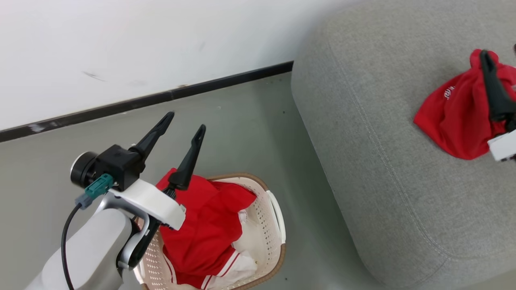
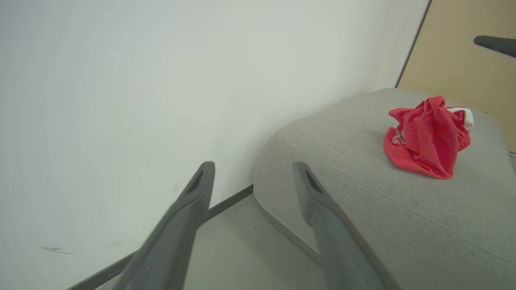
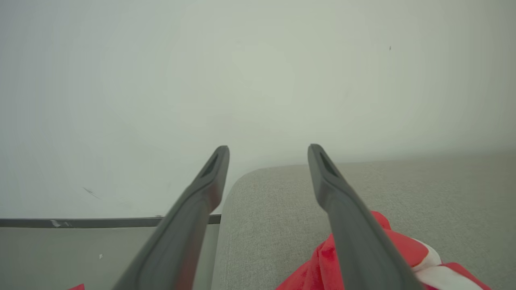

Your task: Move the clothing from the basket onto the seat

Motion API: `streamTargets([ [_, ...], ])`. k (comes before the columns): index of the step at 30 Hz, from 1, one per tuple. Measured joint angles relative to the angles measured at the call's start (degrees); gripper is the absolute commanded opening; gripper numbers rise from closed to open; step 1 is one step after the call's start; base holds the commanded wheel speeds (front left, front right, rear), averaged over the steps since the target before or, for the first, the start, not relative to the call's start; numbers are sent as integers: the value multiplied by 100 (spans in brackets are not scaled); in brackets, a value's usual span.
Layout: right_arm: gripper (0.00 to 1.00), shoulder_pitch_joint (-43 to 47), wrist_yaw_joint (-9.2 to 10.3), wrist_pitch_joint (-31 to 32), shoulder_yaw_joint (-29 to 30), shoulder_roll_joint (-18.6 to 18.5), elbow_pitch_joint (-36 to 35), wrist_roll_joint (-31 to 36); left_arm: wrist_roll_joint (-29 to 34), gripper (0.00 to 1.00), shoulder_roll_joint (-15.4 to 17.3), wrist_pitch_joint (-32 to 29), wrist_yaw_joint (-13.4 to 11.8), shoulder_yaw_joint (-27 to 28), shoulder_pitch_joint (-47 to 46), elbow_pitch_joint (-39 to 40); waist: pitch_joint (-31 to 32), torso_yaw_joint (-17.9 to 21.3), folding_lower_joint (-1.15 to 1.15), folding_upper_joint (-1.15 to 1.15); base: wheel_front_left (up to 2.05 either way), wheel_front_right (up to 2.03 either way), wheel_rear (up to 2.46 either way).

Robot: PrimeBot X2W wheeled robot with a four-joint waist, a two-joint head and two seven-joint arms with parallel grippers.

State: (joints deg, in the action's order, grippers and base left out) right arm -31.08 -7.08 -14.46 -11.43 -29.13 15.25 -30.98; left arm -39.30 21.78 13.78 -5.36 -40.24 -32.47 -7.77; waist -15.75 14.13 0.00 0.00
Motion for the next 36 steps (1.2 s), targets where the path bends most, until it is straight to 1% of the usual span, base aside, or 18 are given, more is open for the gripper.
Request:
streamTargets([
  [4, 100, 232, 0, 0, 5, 124, -138, 42, -63, 100, 1, 21, -133, 163, 229, -34, 125, -151, 0, 0, 0, 0, 0],
  [7, 100, 367, 0, 0, 161, 281, -258, 42, -108, 100, 0, 43, -246, 318, 416, -48, 221, -262, 0, 0, 0, 0, 0],
  [14, 100, 873, 0, 0, 223, 544, -536, 199, -307, 100, -16, 45, -512, 744, 1048, -73, 457, -502, 0, 0, 0, 0, 0],
  [20, 100, 1287, 0, 0, 425, 761, -742, 336, -297, 100, -105, 49, -669, 1188, 1367, 35, 663, -681, 0, 0, 0, 0, 0],
  [24, 100, 1669, 0, 0, 549, 956, -786, 372, -209, 100, -215, 51, -711, 1351, 1557, 142, 796, -785, 0, 0, 0, 0, 0],
  [32, 100, 2187, 0, 0, 737, 1252, -920, 594, 43, 100, -238, 51, -761, 1513, 1950, 183, 1046, -936, 0, 0, 0, 0, 0],
  [36, 100, 2379, 0, 0, 750, 1333, -979, 668, 160, 100, -259, 51, -762, 1566, 2059, 211, 1152, -985, 0, 0, 0, 0, 0],
])
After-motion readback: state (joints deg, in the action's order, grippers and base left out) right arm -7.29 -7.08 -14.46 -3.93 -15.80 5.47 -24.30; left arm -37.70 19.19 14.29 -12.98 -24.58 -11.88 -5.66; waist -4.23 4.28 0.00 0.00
